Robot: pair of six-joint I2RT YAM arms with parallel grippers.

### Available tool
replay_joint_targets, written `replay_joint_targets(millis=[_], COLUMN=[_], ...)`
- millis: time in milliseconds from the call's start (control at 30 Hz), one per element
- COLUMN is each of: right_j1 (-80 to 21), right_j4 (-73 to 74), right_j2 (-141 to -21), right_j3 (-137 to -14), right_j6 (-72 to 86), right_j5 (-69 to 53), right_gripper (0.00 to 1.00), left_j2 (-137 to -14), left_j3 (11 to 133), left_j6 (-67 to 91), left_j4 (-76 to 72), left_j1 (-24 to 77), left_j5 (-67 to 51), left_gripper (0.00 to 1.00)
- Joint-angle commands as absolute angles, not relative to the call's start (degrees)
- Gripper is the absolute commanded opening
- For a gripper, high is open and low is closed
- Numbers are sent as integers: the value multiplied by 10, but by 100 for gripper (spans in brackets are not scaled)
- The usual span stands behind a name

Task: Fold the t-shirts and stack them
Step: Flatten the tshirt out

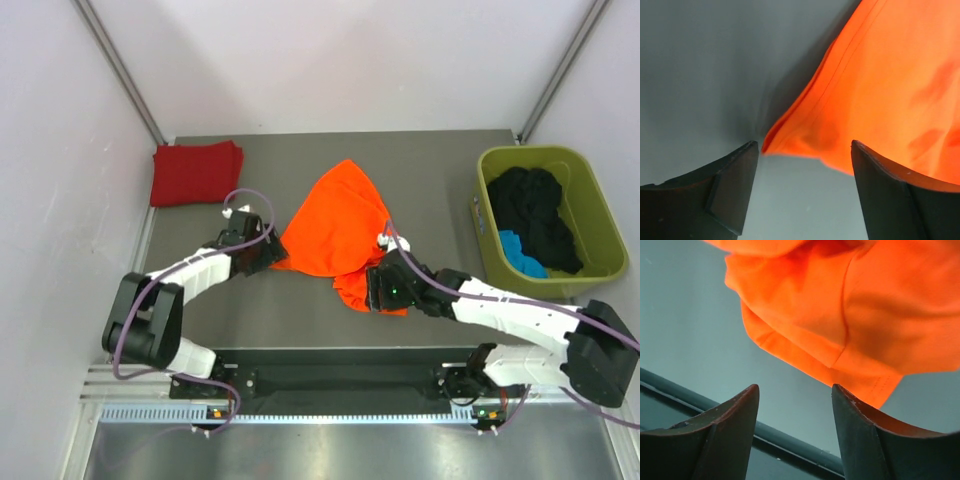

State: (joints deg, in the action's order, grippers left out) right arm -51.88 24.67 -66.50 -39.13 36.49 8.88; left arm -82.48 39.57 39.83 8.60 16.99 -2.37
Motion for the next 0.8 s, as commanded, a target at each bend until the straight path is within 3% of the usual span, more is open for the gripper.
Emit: replay_joint_targets(millis=[0,33,100,167,233,467,533,567,700,767], right_j1=[-535,-535,-535,-535,-535,-527,-528,-527,-526,-522], right_j4=[167,174,198,204,205,234,235,236,296,349], right_j2=[-691,-700,-723,-729,-729,-769,-769,-768,-737,-689], right_j3=[-368,-368,-372,-367,-355,-336,-329,-327,-346,-387], right_j6=[345,344,346,358,367,429,442,454,467,463], right_j5=[109,119,142,145,152,226,229,236,280,321], right_gripper=[61,61,61,61,61,55,48,34,0,0], left_j2=[-874,-883,-900,-906,-899,-780,-762,-752,-740,-732], left_j3=[429,434,458,479,518,626,633,633,642,667], left_j6=[370,370,368,367,365,338,332,330,331,327], left_j4=[55,55,68,84,129,250,252,257,276,293], left_j1=[167,167,167,167,165,149,140,136,125,124], left_j5=[-37,-36,-38,-41,-41,50,64,63,54,64], left_gripper=[77,75,53,18,0,0,0,0,0,0])
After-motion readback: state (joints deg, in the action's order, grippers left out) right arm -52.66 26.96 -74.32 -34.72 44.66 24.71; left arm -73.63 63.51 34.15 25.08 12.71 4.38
